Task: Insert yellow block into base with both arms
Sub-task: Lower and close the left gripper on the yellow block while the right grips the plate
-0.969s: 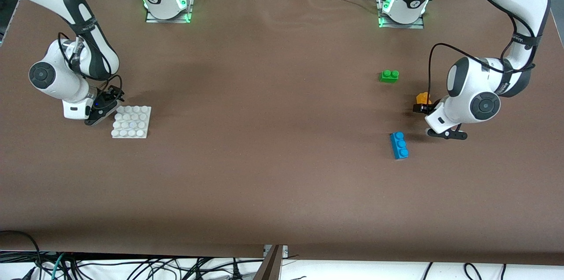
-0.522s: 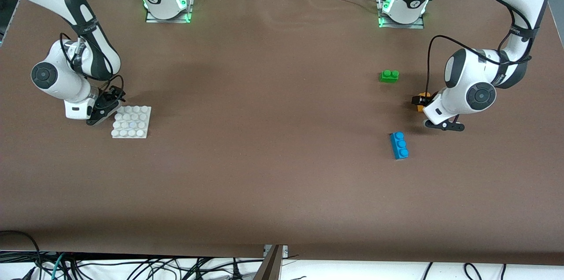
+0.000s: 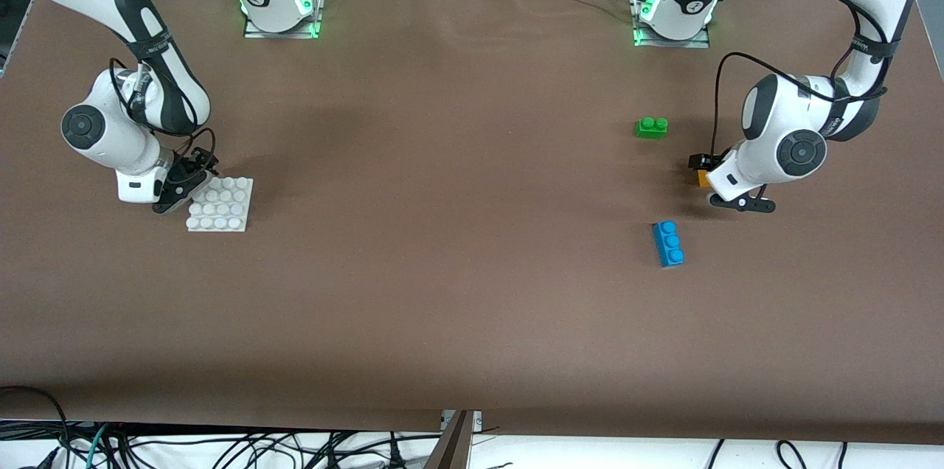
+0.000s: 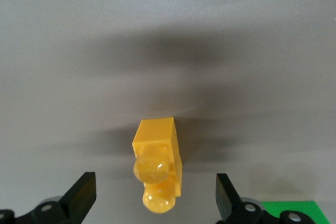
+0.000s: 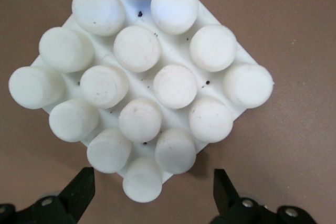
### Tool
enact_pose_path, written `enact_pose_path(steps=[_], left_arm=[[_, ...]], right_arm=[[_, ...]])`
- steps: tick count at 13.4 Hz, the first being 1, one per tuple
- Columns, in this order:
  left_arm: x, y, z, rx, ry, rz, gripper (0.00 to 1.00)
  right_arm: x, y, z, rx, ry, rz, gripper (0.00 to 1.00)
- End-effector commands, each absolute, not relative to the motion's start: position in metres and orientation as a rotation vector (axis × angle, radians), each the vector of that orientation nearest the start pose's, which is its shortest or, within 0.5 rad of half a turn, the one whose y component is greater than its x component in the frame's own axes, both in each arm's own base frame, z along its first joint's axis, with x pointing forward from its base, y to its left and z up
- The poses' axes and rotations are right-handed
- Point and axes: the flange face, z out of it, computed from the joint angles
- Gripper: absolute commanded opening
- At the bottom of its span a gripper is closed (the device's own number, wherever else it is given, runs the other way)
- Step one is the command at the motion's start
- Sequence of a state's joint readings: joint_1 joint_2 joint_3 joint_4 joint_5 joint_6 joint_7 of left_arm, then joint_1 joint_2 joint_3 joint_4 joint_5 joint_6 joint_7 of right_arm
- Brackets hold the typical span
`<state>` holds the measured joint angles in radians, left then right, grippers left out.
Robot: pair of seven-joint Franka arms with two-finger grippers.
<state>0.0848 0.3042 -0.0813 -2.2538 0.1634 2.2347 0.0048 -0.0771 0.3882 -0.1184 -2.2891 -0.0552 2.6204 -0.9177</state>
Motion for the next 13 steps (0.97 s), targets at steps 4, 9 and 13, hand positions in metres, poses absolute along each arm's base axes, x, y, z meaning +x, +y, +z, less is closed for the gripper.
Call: enact_pose_path(steps=[4, 9, 13], left_arm=[[0.491, 0.004, 0.199, -2.969, 0.201, 0.435, 1.00], [0.490, 0.003, 0.190, -2.951, 0.197, 0.431, 1.00], [0.490, 0.002, 0.188, -2.951, 0.188, 0.435, 0.79]], right_arm=[[0.510, -0.107, 0.179, -2.923, -1.218, 0.117, 1.00], [0.510, -0.110, 0.178, -2.904, -1.261, 0.119, 1.00], [0.510, -0.113, 0.178, -2.903, -1.269, 0.116, 0.95]])
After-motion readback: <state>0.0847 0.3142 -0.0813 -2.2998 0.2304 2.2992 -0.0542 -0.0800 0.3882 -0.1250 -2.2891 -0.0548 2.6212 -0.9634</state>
